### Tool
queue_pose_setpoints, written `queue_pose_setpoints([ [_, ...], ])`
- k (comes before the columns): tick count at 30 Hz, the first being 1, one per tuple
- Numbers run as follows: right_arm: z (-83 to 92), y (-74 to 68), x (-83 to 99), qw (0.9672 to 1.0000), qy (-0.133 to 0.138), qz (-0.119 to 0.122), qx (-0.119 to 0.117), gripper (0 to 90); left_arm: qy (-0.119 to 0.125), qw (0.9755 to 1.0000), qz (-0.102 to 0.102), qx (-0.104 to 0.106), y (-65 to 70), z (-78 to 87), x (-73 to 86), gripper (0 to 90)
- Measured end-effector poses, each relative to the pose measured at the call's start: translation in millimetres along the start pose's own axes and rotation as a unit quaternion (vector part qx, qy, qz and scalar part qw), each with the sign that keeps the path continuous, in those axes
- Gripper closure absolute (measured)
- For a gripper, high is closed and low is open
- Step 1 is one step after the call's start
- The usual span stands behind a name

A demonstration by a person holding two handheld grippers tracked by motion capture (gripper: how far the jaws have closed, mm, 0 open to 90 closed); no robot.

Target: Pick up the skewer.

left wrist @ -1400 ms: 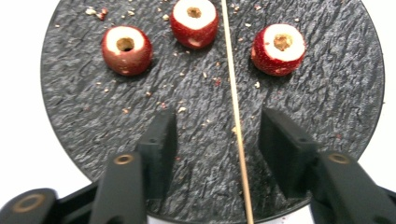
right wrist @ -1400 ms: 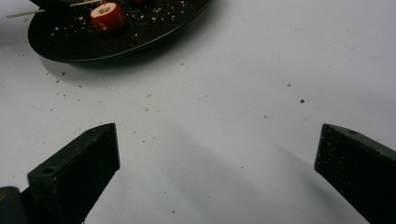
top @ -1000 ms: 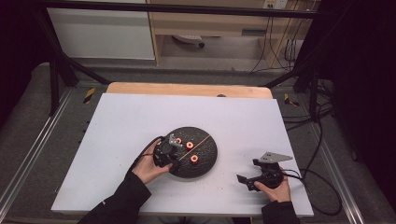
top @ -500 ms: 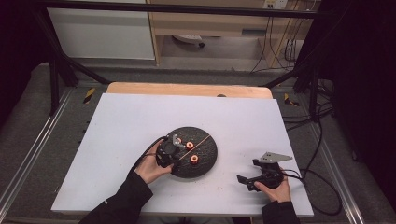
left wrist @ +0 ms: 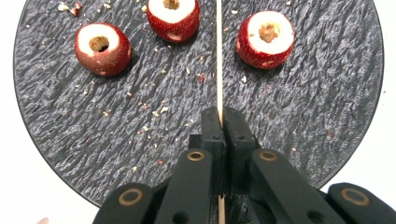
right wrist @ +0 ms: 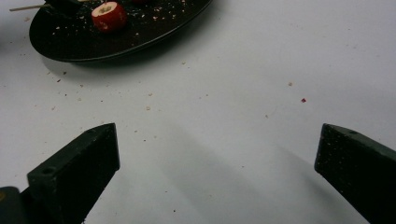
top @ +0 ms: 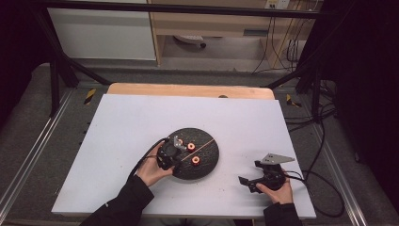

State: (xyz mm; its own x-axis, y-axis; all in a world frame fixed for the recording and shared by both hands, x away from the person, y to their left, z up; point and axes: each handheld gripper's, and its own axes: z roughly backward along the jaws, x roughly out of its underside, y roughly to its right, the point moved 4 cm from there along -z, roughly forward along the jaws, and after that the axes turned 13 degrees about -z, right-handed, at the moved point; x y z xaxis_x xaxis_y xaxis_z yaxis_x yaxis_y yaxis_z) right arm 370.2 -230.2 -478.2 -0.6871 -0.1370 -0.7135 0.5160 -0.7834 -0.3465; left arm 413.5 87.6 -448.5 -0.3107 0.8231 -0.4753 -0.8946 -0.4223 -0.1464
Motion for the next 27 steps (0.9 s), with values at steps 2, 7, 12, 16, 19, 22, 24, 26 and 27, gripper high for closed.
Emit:
queue_pose_setpoints([
  [2,0.1,0.1,0.1,1.0000,-0.001,0.000,0.000,0.8,0.005,1.0000,0.001,-0.001,0.3,1.5,0.1,88.2],
  [7,0.0,0.1,0.1,1.0000,-0.001,0.001,0.000,0.8,0.014,0.9999,0.002,-0.003,0.8,6.0,1.8,88.3],
  [12,0.2,0.3,0.0,1.0000,0.000,0.001,0.002,0.8,0.032,0.9994,0.010,-0.004,-0.2,12.4,5.6,88.3],
  [16,0.0,0.2,0.0,1.0000,0.000,-0.001,0.001,0.8,0.048,0.9987,0.018,-0.007,-1.0,18.6,10.7,88.4],
  [19,-0.3,0.3,0.1,1.0000,-0.002,-0.001,0.002,0.8,0.061,0.9977,0.025,-0.011,-2.0,23.5,14.9,88.3],
  [22,-0.5,0.3,0.5,1.0000,-0.004,-0.002,0.003,0.7,0.075,0.9965,0.033,-0.011,-2.1,27.8,19.9,88.4],
  [24,-0.6,0.3,0.5,1.0000,-0.004,-0.002,0.003,0.7,0.084,0.9958,0.036,-0.013,-1.4,30.4,23.6,88.3],
  [26,-0.5,0.1,0.5,1.0000,-0.005,-0.004,0.003,0.7,0.093,0.9947,0.042,-0.016,-0.8,33.1,27.6,88.3],
  [27,-0.5,0.3,0.5,1.0000,-0.005,-0.003,0.004,0.7,0.098,0.9941,0.045,-0.018,-0.8,34.8,29.7,88.3],
])
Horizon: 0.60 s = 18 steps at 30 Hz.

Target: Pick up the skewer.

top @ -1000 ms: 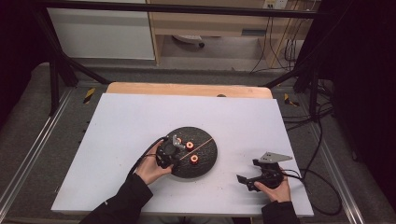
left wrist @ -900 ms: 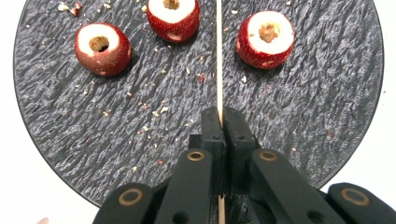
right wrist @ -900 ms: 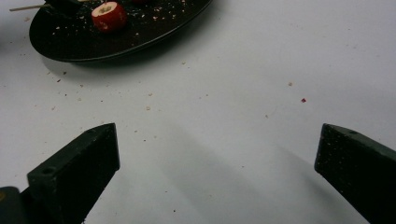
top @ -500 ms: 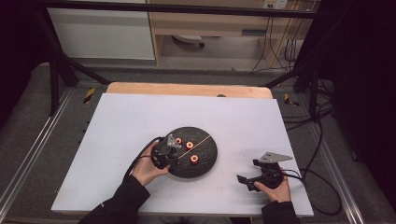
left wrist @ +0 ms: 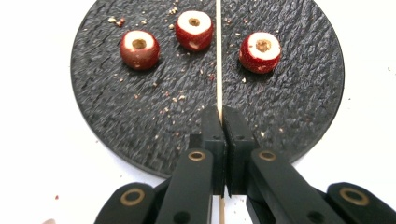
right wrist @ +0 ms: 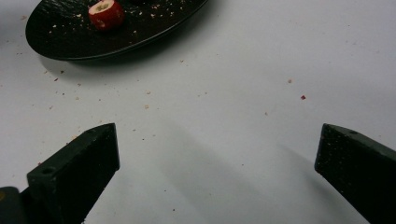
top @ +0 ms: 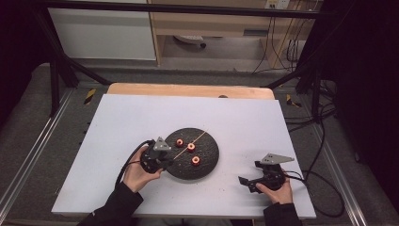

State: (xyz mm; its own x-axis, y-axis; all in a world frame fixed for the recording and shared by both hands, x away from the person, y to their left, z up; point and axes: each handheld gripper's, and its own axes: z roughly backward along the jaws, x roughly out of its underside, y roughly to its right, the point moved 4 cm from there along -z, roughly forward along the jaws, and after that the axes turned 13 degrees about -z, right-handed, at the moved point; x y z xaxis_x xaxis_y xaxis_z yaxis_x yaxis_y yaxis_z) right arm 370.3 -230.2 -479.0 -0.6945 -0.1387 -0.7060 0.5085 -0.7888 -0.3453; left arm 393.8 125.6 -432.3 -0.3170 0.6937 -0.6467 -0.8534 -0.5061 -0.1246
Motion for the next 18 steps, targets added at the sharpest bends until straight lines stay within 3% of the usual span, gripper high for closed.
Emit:
queue_pose_setpoints([
  [14,-0.5,-1.8,-2.6,0.9999,0.003,-0.011,0.005,0.6,0.062,0.9974,0.035,-0.016,-1.8,26.8,31.9,88.3],
  [18,-2.7,-6.3,-6.0,1.0000,0.001,0.000,0.006,0.5,0.074,0.9961,0.043,-0.021,-1.8,29.7,41.3,88.3],
])
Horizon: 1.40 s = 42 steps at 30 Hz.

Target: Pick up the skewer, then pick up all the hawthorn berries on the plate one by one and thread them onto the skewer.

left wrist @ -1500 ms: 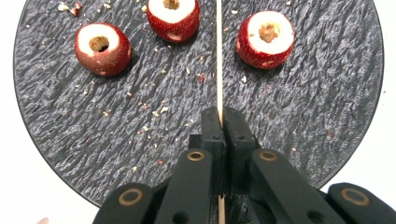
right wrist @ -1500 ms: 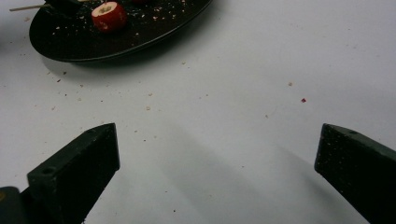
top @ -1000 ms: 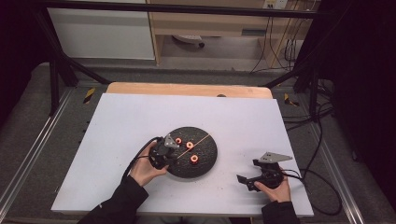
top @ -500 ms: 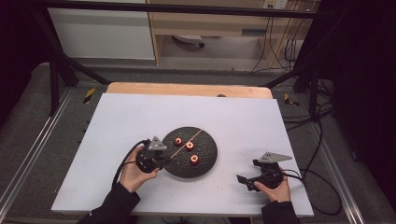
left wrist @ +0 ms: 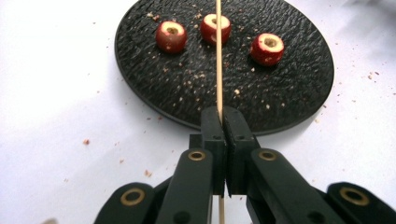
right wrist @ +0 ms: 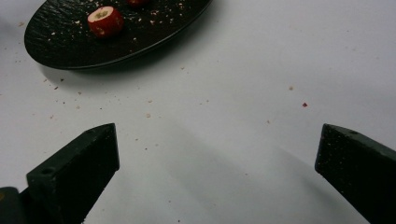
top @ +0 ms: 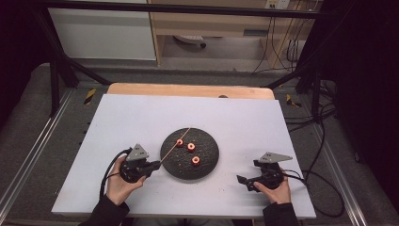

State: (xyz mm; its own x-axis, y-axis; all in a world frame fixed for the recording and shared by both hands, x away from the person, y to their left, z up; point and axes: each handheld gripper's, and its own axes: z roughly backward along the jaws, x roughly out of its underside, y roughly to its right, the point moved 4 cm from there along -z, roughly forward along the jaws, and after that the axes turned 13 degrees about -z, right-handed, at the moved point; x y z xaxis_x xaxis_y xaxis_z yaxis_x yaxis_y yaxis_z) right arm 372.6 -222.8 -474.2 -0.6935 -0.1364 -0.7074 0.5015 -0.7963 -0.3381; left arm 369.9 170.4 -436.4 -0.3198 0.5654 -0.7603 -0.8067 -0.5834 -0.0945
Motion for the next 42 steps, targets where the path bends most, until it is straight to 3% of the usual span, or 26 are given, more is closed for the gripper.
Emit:
queue_pose_setpoints([
  [14,-3.3,-11.5,-7.2,1.0000,-0.002,0.004,0.000,0.4,0.034,0.9994,0.010,-0.004,0.9,9.8,22.9,88.3],
  [18,-5.9,-16.2,-12.0,0.9998,-0.004,0.016,0.004,0.4,0.039,0.9991,0.014,-0.003,0.3,13.1,27.9,88.3],
  [31,-24.8,-44.1,-37.5,0.9991,-0.026,0.029,0.019,0.5,0.050,0.9986,0.017,-0.002,-1.1,19.9,42.5,88.3],
  [42,-43.1,-75.3,-64.7,0.9959,-0.064,0.059,0.024,1.4,0.051,0.9986,0.010,0.003,1.9,20.7,49.7,88.3],
])
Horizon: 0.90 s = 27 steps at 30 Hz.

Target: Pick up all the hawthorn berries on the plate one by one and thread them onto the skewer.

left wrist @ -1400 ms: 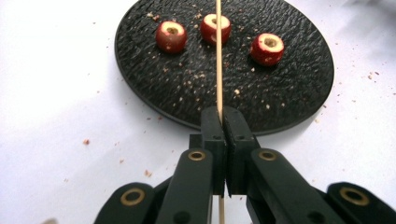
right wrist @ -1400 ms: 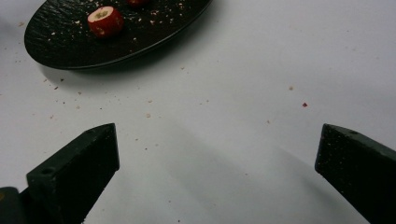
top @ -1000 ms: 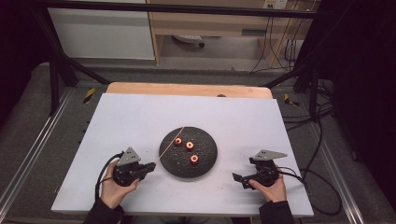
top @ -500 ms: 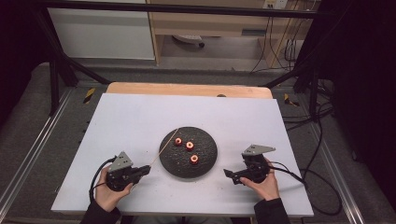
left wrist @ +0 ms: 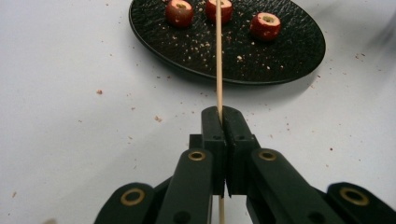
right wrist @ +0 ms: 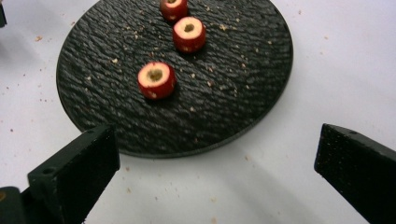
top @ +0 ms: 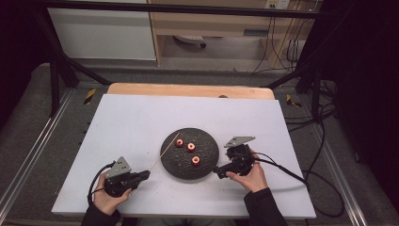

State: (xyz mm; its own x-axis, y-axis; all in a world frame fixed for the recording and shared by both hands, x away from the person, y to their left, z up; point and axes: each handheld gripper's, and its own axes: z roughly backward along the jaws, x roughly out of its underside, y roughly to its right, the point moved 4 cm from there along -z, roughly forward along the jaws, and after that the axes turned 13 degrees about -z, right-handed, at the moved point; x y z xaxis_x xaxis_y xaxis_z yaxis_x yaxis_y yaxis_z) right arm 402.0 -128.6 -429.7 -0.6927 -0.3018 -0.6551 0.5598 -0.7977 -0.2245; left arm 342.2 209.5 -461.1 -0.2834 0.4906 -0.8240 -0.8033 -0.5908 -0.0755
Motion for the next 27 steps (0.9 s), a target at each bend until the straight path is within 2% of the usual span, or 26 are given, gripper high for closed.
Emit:
queue_pose_setpoints([
  [4,-5.7,-9.0,-11.6,1.0000,-0.005,0.007,-0.002,3.1,0.001,1.0000,0.003,0.002,-0.2,1.1,2.0,88.3],
  [5,-7.4,-11.6,-13.7,0.9999,-0.013,0.006,-0.001,3.2,0.001,1.0000,0.003,0.002,-0.6,1.3,2.4,88.3],
  [7,-14.5,-16.3,-20.2,0.9994,-0.027,0.021,0.007,4.3,0.002,1.0000,0.005,0.001,-1.3,2.2,3.0,88.3],
  [15,-30.5,-29.4,-32.8,0.9975,-0.062,0.032,-0.002,10.7,0.004,1.0000,0.006,0.002,-0.5,2.6,2.9,88.3],
  [22,-47.8,-38.0,-41.5,0.9939,-0.102,0.042,-0.006,19.9,0.002,1.0000,0.008,0.004,-1.2,2.4,3.2,88.3],
  [27,-59.6,-41.5,-44.5,0.9906,-0.131,0.038,-0.007,26.6,0.001,1.0000,0.008,0.005,-0.7,1.6,3.3,88.4],
])
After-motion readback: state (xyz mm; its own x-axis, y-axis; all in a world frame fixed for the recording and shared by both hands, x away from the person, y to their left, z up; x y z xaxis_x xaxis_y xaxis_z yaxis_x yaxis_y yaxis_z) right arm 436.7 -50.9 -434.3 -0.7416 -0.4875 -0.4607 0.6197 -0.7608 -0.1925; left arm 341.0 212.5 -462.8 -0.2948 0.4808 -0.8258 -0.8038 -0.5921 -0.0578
